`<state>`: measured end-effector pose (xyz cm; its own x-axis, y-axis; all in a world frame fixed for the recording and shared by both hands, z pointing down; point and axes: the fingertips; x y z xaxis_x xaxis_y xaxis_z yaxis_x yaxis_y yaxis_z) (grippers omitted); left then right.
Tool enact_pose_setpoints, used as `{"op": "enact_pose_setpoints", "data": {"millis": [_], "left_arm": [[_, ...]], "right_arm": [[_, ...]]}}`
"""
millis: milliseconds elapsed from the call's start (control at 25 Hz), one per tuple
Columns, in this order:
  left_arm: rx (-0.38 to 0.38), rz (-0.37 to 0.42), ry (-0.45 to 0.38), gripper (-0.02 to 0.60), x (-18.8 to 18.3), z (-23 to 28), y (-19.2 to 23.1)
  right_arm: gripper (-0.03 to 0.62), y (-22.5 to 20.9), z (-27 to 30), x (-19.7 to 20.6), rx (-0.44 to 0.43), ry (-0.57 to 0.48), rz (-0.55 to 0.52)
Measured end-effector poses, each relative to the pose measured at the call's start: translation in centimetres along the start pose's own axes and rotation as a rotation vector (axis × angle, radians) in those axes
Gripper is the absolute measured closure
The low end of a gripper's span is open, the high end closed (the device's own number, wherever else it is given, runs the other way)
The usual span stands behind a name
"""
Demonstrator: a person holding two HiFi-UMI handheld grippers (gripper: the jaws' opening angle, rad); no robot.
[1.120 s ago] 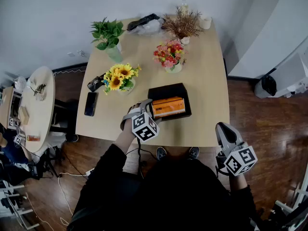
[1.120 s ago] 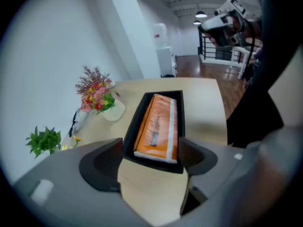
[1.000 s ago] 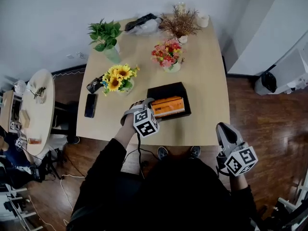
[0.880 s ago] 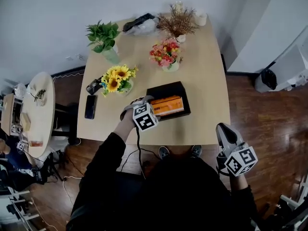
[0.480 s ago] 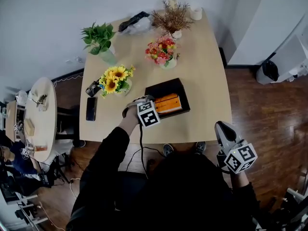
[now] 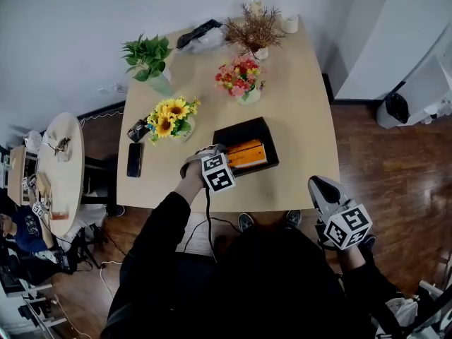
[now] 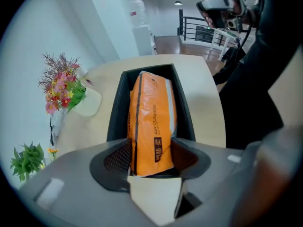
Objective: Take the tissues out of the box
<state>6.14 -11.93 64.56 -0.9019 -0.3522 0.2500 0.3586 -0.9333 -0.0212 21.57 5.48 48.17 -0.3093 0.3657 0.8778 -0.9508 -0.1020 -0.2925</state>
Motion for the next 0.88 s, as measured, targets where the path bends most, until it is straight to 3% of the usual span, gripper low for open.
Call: {"op": "enact_pose_setpoints", "data": {"millis": [560,760,880], "left_arm": [[-0.157,-0.018,-0.110,0.348,-1.0,-4.7,-1.9],[-0.236,-0.063,-0.189,0.347,-1.2,-8.6,-2.9],[-0.316,-0.077,-0.175,0.347,0.1,-10.7,-3.6]], "right_arm": [[0.572,4.4,9.6,-0.9,-0.147,0.090,-0.344],[0.572,7.4,11.5,-2.2,-0.213,0.076,-0.398],[0.572,10.2,12.3,-3.2,-0.269,0.050,-0.419]]}}
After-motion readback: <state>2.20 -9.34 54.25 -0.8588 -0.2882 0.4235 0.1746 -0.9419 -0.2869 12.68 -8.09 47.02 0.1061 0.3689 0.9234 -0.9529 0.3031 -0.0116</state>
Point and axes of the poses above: the fingertips, and each gripper's own axes: z forward along the fingers, y to its left, x out of its underside, and after that the axes turned 9 degrees about x, right-handed
